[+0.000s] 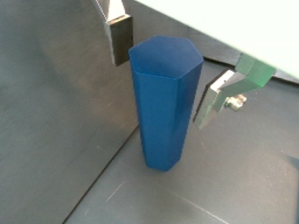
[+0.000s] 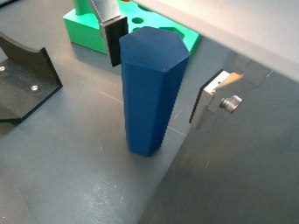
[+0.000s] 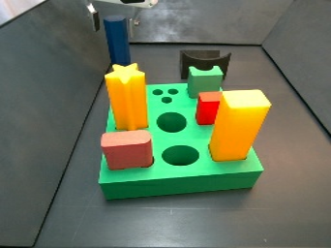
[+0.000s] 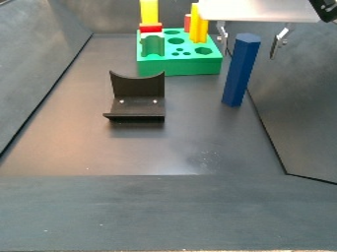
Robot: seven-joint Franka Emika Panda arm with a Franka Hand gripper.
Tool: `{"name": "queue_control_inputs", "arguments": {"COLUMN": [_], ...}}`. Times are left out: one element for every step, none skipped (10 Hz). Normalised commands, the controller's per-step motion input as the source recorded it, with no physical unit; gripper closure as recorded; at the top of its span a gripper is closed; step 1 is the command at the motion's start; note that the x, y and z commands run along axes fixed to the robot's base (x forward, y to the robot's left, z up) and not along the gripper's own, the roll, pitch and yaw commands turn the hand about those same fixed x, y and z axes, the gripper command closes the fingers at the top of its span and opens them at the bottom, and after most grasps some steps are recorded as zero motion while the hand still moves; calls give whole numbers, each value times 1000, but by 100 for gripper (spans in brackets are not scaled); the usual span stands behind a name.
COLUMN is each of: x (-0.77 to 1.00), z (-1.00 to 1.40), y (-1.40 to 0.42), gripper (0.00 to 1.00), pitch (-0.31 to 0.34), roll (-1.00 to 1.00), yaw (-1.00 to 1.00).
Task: Pick up the hexagon object. Move up. Move to above the board. Insert the hexagon object.
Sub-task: Pick up the hexagon object.
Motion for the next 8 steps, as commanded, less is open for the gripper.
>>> {"name": "queue_control_inputs", "arguments": {"x": [0, 0, 0, 0, 0, 0, 0, 0], "z": [0, 0, 0, 0, 0, 0, 0, 0], "y": [0, 0, 0, 0, 0, 0, 0, 0], "gripper": [100, 100, 100, 100, 100, 100, 100, 100], "pitch": [0, 0, 0, 0, 0, 0, 0, 0], "roll": [0, 0, 0, 0, 0, 0, 0, 0], "yaw": [0, 0, 0, 0, 0, 0, 0, 0]}}
